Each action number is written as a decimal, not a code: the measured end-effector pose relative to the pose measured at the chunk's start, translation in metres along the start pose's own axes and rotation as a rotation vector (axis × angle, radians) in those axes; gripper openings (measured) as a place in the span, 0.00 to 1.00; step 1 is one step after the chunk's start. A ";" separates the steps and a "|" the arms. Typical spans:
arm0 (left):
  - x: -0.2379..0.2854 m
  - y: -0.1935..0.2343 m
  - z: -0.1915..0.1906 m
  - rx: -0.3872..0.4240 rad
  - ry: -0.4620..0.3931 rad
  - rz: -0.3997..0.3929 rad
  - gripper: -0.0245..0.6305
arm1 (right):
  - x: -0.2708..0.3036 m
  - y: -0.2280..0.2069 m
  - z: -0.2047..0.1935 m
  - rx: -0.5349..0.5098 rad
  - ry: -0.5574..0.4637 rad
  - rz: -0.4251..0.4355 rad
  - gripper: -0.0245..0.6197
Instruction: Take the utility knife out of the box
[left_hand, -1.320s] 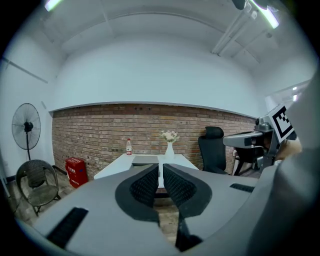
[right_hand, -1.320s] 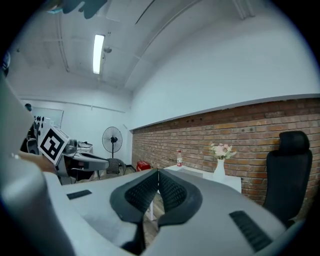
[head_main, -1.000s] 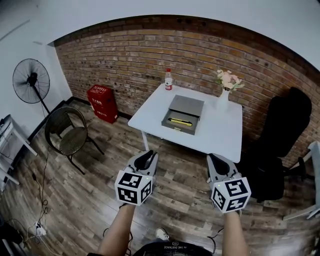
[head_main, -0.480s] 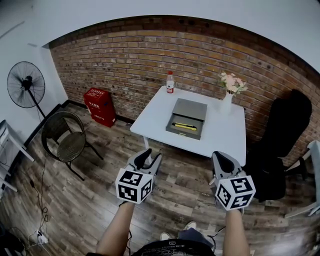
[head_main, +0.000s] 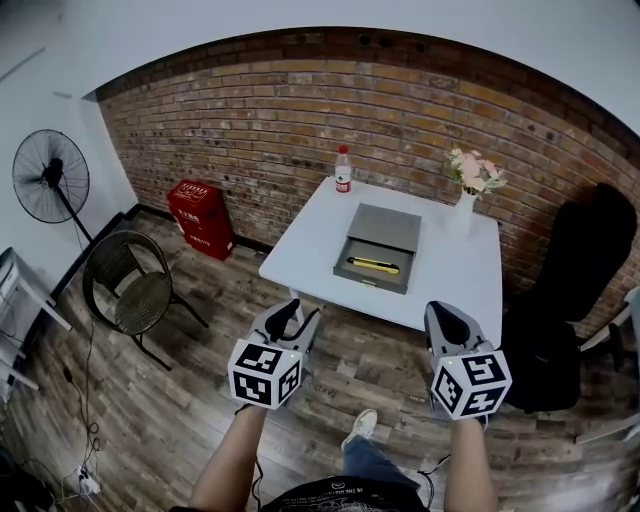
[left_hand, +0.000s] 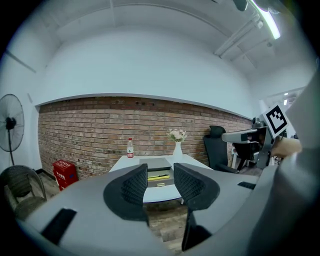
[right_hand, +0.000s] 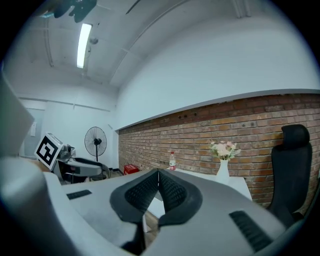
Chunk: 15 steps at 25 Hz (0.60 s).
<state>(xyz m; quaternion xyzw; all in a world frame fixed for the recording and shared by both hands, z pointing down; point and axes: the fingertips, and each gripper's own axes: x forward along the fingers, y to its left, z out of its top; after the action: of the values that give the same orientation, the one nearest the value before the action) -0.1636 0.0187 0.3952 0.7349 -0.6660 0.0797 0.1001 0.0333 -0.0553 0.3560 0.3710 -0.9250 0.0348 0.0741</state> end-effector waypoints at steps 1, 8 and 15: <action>0.008 0.003 0.001 0.004 0.003 -0.001 0.29 | 0.008 -0.005 0.000 0.002 -0.002 0.000 0.07; 0.093 0.022 0.018 0.020 0.024 -0.030 0.29 | 0.072 -0.059 0.002 0.017 0.001 -0.013 0.07; 0.177 0.041 0.036 0.030 0.036 -0.035 0.29 | 0.137 -0.118 0.009 0.031 0.006 -0.017 0.07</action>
<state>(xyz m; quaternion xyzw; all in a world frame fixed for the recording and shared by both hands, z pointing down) -0.1872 -0.1645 0.4061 0.7465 -0.6497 0.1009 0.1025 0.0164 -0.2353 0.3707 0.3798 -0.9210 0.0496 0.0713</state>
